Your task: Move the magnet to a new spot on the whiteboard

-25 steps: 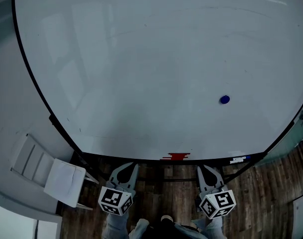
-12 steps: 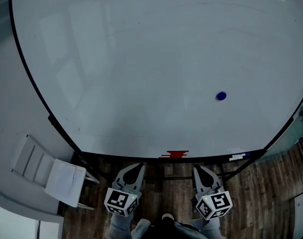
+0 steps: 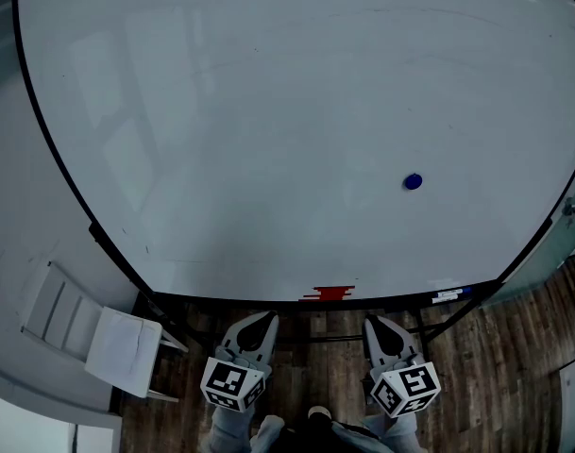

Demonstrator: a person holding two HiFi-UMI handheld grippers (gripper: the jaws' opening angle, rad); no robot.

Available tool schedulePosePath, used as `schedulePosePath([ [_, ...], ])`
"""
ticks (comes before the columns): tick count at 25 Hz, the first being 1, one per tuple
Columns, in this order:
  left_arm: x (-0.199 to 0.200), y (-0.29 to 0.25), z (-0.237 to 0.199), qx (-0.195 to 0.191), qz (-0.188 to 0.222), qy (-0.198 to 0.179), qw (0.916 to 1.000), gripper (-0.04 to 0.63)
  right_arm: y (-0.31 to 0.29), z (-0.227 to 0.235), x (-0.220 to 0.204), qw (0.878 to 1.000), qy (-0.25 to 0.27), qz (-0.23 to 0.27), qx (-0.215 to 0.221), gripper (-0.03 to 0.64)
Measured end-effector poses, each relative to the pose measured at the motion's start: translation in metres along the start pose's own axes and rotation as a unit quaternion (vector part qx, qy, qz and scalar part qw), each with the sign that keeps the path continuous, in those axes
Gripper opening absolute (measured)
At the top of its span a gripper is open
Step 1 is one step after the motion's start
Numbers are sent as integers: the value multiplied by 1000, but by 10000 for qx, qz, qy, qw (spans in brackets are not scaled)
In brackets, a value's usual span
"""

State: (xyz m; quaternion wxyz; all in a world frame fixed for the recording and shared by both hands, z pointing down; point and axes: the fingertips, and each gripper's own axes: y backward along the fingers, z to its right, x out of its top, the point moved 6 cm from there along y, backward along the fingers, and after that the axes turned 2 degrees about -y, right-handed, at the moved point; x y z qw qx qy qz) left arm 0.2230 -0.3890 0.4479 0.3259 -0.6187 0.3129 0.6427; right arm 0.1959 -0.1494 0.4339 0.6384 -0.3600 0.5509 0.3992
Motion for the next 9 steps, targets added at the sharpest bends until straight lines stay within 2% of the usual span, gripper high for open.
schedulePosePath([
  [9, 2, 1, 1, 27, -30, -64, 10000, 9, 3, 2, -2, 9999, -119, -42, -61, 31],
])
